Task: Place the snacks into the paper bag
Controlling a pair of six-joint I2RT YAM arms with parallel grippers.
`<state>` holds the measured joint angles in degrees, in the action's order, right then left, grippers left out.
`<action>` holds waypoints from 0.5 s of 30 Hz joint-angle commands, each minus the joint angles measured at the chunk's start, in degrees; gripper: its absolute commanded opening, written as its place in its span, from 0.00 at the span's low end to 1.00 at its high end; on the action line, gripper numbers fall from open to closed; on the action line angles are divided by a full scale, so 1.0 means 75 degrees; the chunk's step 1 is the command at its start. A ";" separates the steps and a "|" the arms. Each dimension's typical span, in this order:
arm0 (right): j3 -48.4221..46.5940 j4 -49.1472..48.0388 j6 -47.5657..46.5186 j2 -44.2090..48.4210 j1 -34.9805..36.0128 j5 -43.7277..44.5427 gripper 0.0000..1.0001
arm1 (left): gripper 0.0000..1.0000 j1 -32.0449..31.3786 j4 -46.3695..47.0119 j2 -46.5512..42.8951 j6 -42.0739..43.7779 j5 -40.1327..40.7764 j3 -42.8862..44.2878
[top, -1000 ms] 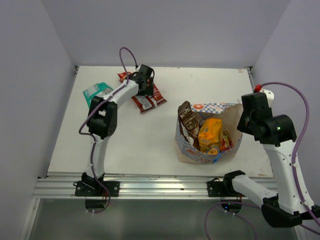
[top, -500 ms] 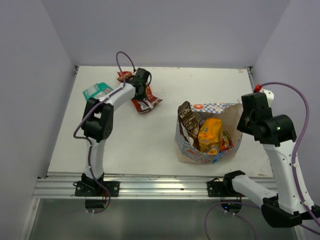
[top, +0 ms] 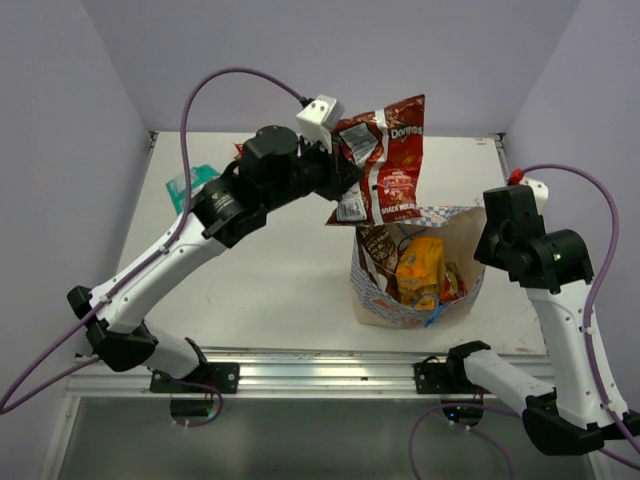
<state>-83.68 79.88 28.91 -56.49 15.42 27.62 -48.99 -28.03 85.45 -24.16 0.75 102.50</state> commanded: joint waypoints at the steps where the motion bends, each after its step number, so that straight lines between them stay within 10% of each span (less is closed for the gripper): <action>1: -0.0398 0.1491 -0.0046 0.0161 -0.0017 0.0044 0.00 | 0.00 -0.0380 -0.0130 0.0115 -0.0259 -0.0264 -0.1251; 15: -0.0210 0.1514 0.0048 0.0500 -0.0017 -0.0143 0.00 | 0.00 -0.1622 -0.0621 0.1602 0.0840 -0.0241 -0.0897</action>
<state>-83.68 80.03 28.93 -54.22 15.40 26.92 -57.67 -30.33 96.51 -22.35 -0.56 89.47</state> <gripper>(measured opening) 0.010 0.013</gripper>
